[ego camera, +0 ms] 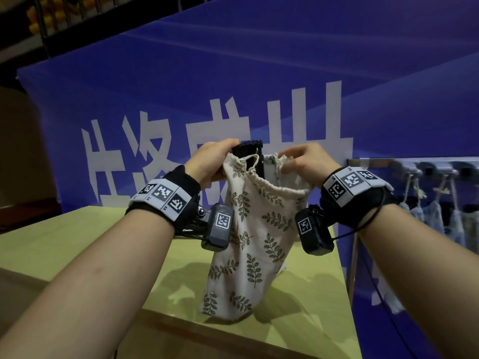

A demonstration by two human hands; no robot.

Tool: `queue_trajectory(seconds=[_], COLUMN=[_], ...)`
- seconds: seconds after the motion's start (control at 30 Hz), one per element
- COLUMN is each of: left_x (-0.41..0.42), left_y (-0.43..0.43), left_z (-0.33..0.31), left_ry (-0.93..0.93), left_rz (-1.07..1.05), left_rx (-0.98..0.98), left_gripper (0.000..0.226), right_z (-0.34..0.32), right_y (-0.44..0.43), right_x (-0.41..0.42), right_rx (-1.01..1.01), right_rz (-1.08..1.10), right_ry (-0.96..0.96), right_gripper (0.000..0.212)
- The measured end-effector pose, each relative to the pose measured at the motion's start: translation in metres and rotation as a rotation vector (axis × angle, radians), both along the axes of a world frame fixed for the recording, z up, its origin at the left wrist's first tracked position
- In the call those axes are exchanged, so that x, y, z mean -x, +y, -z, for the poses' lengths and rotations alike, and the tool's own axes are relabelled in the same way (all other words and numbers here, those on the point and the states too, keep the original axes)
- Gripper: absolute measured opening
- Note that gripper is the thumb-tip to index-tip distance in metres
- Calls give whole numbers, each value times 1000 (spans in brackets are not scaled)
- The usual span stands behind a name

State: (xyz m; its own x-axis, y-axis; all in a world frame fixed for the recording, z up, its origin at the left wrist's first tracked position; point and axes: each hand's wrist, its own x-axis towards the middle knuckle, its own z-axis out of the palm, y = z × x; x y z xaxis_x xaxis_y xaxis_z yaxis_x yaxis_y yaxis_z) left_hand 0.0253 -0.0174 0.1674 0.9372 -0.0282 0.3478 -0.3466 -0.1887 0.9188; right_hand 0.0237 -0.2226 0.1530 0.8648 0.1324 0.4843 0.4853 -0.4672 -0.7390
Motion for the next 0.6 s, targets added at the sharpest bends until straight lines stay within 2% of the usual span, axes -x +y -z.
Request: queue_trajectory(seconds=[0.13, 0.27, 0.47, 0.6], left_x=[-1, -1, 2, 5], left_y=[-7, -12, -22, -30], left_z=[-1, -2, -2, -5], left_ry=[2, 17, 46, 73], left_rz=[1, 34, 81, 121], left_rx=[-3, -23, 11, -28], left_gripper=[24, 26, 24, 22], right_z=[1, 1, -7, -16], right_y=[-4, -8, -19, -21], right_x=[3, 6, -1, 2], right_rx=[-34, -117, -323, -349], right_rz=[3, 37, 77, 66], right_ry=[-70, -100, 0, 38], right_gripper=[10, 25, 30, 30])
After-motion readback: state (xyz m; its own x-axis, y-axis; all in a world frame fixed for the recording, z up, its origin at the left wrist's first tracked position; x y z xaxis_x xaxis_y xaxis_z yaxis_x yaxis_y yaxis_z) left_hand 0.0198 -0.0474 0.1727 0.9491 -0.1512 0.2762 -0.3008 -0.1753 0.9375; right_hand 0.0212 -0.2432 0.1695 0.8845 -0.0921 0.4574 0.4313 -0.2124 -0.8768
